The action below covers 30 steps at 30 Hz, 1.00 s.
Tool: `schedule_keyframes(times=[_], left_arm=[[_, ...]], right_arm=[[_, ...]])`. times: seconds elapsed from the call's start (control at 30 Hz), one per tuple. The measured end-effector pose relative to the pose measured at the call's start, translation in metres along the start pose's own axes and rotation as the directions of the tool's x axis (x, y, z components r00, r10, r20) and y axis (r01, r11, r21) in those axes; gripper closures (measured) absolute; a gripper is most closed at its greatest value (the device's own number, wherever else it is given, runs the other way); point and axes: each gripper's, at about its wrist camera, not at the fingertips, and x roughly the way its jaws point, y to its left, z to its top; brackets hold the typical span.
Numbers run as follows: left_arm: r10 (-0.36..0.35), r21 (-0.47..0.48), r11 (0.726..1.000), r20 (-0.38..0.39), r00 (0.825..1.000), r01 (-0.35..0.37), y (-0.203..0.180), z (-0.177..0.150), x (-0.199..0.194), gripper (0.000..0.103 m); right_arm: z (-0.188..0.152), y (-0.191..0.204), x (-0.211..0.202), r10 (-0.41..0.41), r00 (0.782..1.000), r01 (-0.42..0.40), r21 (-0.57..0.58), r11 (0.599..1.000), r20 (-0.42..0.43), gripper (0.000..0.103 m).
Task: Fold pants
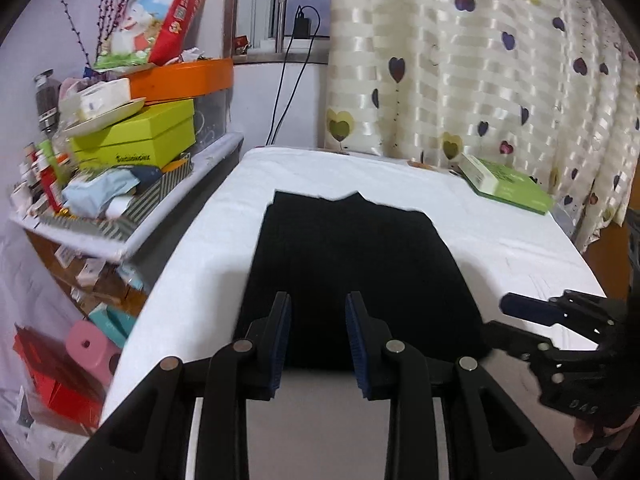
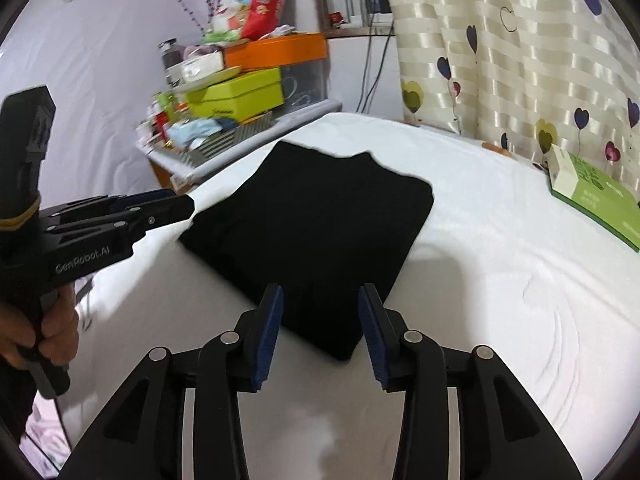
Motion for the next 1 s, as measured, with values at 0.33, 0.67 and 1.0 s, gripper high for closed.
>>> schedule_keyframes(times=[0.33, 0.67, 1.0], left_arm=[[0.029, 0.022, 0.999, -0.011, 1.000, -0.029, -0.030, -0.036, -0.034, 0.072], [0.067, 0.013, 0.998, -0.050, 0.997, -0.066, -0.031, -0.051, -0.021, 0.072], [0.096, 0.020, 0.995, -0.093, 0.991, -0.095, -0.027, -0.056, 0.002, 0.072]], right_arm=[[-0.035, 0.019, -0.027, -0.030, 1.000, 0.030, -0.009, 1.000, -0.010, 0.062], [-0.047, 0.016, -0.016, -0.053, 0.998, 0.052, -0.006, 0.999, -0.037, 0.061], [-0.050, 0.012, 0.000, -0.064, 0.995, 0.064, -0.005, 0.998, -0.075, 0.061]])
